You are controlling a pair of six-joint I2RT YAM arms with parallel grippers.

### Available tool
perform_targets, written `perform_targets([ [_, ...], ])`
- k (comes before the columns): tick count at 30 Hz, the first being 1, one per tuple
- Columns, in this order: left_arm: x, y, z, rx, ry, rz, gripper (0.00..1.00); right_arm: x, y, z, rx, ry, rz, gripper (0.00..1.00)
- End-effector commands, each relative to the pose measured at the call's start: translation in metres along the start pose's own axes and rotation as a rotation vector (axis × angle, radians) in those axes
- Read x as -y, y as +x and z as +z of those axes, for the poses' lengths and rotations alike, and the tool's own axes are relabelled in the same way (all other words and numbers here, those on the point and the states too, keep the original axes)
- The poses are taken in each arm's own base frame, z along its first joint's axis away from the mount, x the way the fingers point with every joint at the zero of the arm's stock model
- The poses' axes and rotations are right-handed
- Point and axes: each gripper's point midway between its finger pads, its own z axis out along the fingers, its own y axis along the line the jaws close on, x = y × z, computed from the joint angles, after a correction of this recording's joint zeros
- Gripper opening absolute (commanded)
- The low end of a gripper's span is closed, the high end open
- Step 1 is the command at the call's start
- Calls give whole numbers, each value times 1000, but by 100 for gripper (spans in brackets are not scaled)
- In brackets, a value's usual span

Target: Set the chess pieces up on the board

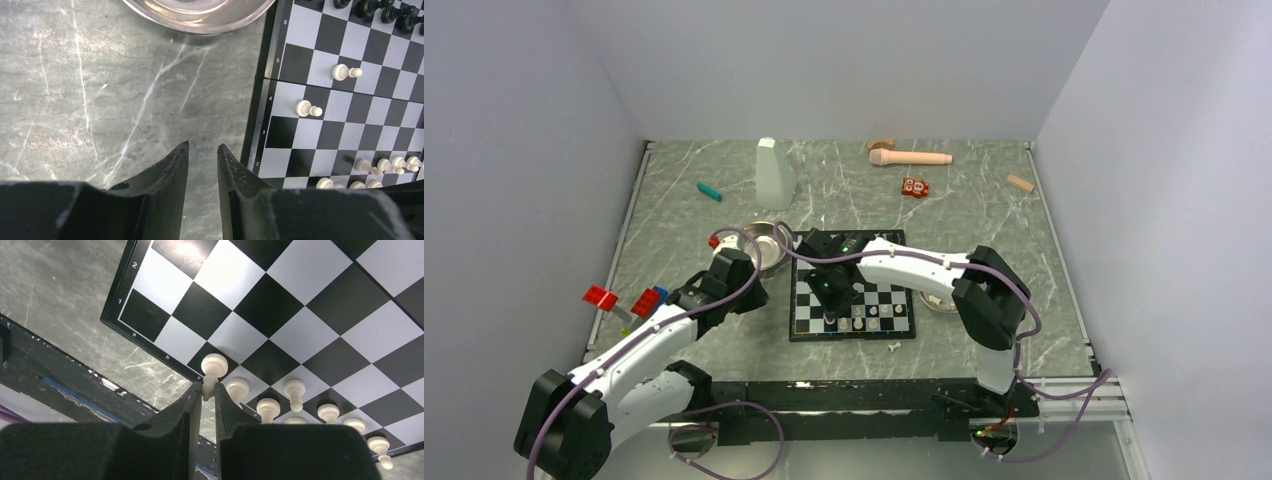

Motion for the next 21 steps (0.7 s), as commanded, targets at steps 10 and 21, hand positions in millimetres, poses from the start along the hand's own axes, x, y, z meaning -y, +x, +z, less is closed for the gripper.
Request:
perform_targets([
  [10,-2,-5,-2,20,8,-32,33,-15,-1,-3,9,-34,-48,18],
  [21,-3,-5,-2,18,9,-34,33,-10,3,-1,-14,2,-67,18],
])
